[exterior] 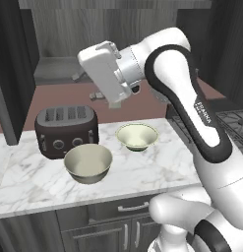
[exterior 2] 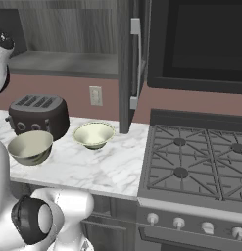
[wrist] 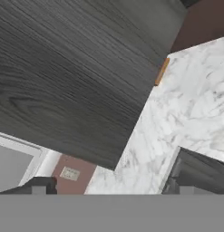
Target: Open the cabinet. Pick the bowls from the counter and place them in the cabinet. Then close the cabinet.
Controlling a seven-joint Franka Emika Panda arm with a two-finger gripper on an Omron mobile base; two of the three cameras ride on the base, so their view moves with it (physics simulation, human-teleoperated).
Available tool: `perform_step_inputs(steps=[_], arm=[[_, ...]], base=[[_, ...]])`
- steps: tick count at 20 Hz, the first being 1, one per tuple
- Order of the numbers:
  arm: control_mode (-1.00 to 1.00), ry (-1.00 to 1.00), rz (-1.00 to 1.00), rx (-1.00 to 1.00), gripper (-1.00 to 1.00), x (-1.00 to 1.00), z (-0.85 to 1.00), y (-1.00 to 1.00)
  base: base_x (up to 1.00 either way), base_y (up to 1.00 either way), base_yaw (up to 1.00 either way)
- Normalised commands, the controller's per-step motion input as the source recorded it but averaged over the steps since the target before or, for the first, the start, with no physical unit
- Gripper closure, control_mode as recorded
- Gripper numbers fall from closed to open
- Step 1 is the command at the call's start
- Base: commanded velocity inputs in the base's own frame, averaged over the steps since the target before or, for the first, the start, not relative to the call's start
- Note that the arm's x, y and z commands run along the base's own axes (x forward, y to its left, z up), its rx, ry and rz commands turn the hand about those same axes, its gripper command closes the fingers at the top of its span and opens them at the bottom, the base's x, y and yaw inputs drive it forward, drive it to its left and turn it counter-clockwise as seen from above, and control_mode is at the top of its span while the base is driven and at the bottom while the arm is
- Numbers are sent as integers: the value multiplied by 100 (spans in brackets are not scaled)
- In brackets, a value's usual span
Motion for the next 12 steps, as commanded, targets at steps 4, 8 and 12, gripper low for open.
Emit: perform_step_inputs(steps=[4, 8, 12], arm=[[-100, 15, -27, -4, -100, 0, 0, -73], [-100, 19, -23, -1, -100, 0, 0, -57], [-100, 13, -20, -4, -100, 3, -11, -22]], base=[[0, 0, 0], [0, 0, 0], [0, 0, 0]])
